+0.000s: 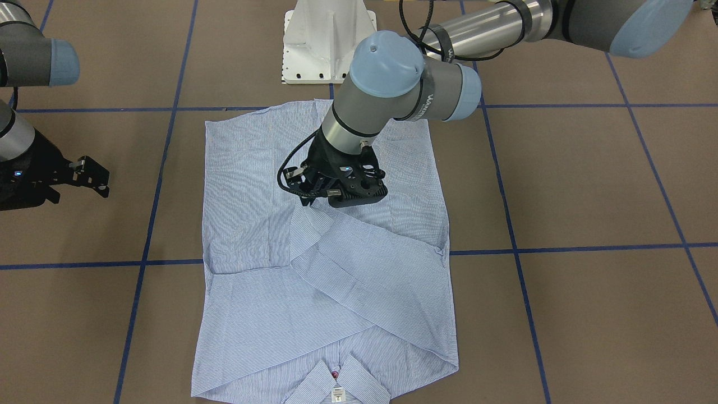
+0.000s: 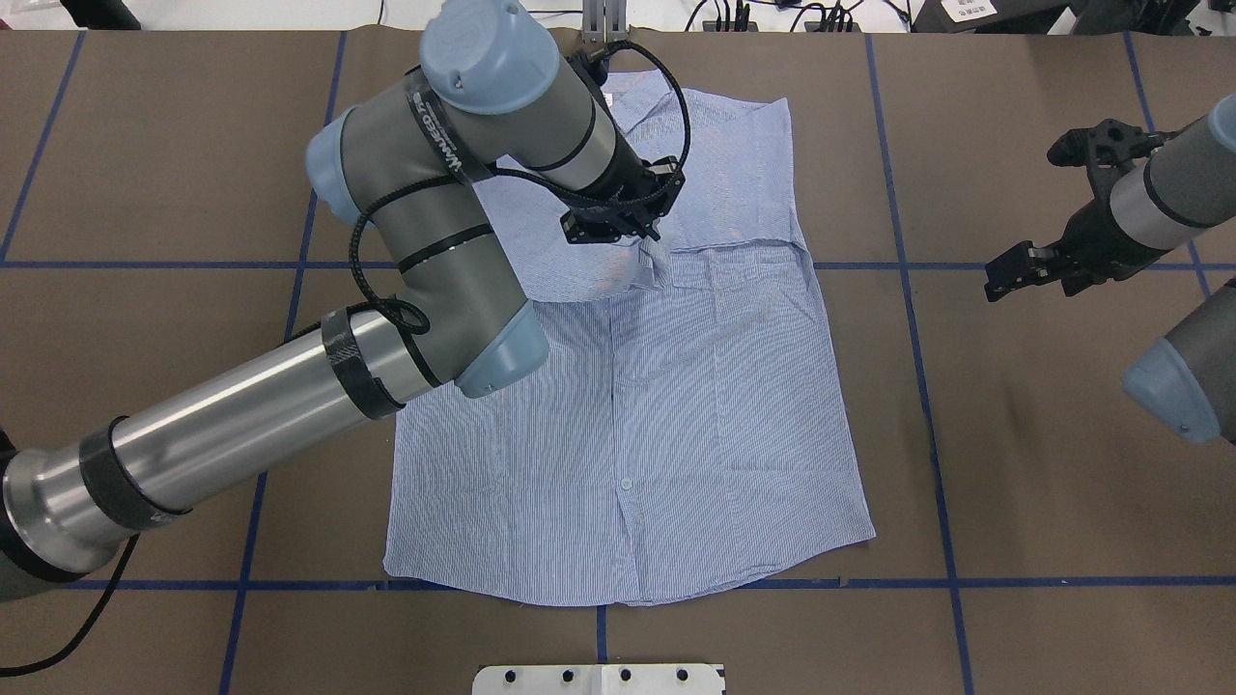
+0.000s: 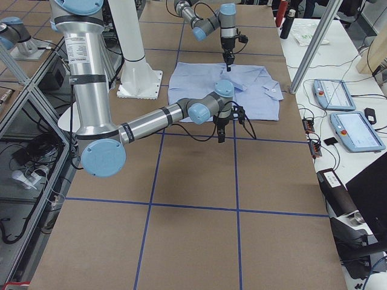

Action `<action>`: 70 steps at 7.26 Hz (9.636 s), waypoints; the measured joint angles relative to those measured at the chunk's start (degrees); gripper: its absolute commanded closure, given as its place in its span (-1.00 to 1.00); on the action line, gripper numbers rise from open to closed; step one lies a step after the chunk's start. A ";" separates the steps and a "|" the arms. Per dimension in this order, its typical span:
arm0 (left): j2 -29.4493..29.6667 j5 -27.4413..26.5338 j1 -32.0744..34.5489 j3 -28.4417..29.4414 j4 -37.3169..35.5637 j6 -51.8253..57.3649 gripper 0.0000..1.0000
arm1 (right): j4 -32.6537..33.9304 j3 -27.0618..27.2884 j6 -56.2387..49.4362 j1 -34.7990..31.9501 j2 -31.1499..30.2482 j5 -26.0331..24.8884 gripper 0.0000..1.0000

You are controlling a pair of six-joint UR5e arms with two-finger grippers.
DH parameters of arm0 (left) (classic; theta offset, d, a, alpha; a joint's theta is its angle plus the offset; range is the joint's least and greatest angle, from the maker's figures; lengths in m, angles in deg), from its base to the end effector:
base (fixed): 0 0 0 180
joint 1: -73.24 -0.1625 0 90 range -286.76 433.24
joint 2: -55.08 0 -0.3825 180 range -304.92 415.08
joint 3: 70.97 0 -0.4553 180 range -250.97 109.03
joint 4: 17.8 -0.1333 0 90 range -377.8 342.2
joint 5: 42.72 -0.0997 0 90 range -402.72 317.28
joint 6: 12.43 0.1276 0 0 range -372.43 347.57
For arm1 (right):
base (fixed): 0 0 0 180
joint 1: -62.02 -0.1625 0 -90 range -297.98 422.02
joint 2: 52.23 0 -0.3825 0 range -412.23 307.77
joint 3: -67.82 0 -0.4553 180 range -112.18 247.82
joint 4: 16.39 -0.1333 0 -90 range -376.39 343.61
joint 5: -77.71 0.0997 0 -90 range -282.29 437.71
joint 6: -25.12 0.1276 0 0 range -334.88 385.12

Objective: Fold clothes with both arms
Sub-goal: 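Lay the sleeve across the shirt front and release the left gripper, then move the left gripper over the folded sleeve while the right gripper lowers to the hem, then lower both grippers to the shirt hem corners nearest the robot, then grasp the hem corners with both grippers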

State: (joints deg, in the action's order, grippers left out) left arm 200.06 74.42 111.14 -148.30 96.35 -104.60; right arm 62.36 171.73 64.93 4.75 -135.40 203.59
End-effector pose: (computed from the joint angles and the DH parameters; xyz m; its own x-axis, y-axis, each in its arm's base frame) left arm 0.5803 -0.5469 0.0295 0.3067 -0.2815 -0.9092 0.2284 0.9491 -0.2168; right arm -0.2809 -0.5453 0.4159 0.6882 -0.0804 0.7210 0.0234 0.9958 0.0887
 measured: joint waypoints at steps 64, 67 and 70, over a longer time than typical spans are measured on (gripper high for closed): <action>-41.44 -18.35 -23.48 -35.82 -14.57 -3.37 -0.23 | -9.67 14.41 34.01 34.97 -5.34 -15.22 1.00; -41.45 -18.35 -23.41 -35.89 -14.57 -3.37 -0.04 | -9.67 14.35 34.01 34.81 -5.34 -15.22 1.00; -41.51 -18.35 -23.40 -36.21 -14.57 -3.37 0.12 | -9.61 14.31 34.01 34.72 -5.37 -15.22 1.00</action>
State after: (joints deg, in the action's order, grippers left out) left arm 158.55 56.07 87.74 -184.51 81.78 -107.97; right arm 52.75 186.04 98.95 39.46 -140.77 188.36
